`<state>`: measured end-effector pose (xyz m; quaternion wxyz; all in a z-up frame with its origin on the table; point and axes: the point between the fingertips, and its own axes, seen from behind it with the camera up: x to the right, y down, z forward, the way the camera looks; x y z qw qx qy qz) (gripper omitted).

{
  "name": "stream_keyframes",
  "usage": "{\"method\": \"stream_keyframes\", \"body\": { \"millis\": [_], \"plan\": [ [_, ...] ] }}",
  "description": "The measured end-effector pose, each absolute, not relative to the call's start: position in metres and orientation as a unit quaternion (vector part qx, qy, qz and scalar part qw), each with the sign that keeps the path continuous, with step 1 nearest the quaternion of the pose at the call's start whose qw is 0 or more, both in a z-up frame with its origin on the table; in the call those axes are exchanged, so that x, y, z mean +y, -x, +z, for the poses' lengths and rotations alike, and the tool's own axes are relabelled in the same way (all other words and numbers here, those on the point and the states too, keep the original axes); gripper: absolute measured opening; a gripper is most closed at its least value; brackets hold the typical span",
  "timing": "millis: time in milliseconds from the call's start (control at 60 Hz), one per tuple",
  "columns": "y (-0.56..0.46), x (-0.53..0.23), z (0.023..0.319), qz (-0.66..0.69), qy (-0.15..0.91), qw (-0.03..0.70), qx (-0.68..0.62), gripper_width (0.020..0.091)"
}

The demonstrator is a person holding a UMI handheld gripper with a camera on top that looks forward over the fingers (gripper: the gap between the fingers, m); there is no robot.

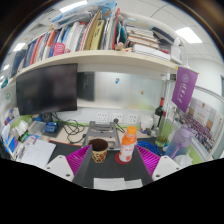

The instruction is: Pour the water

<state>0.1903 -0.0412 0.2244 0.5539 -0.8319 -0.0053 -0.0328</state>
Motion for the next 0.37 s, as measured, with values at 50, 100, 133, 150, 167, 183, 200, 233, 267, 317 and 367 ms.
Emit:
{"method": "stream_keyframes", "body": {
  "millis": [50, 100, 133, 150, 167, 183, 200, 233, 267, 317, 367],
  "plan": [
    [-0.184, -0.046, 0.23, -0.029, 0.83, 0.556, -0.001, 0.0857],
    [-0.18, -0.05, 0.232, -0.027, 0.83, 0.557, 0.001, 0.0857],
    [-0.177, -0.051, 0.233, -0.026, 0.83, 0.557, 0.004, 0.0858],
    [-0.177, -0.052, 0.233, -0.026, 0.83, 0.556, 0.006, 0.0854],
    [-0.176, -0.053, 0.233, -0.026, 0.831, 0.556, 0.008, 0.0856],
    [-0.175, -0.053, 0.233, -0.026, 0.831, 0.555, 0.009, 0.0854],
    [-0.175, -0.054, 0.232, -0.027, 0.832, 0.554, 0.01, 0.0854],
    [-0.174, -0.054, 0.232, -0.03, 0.832, 0.554, 0.011, 0.0856],
    [-0.173, -0.054, 0.231, -0.03, 0.832, 0.554, 0.014, 0.0855],
    [-0.171, -0.054, 0.231, -0.029, 0.831, 0.556, 0.018, 0.0855],
    [-0.17, -0.054, 0.231, -0.028, 0.83, 0.557, 0.021, 0.0858]
  ]
}}
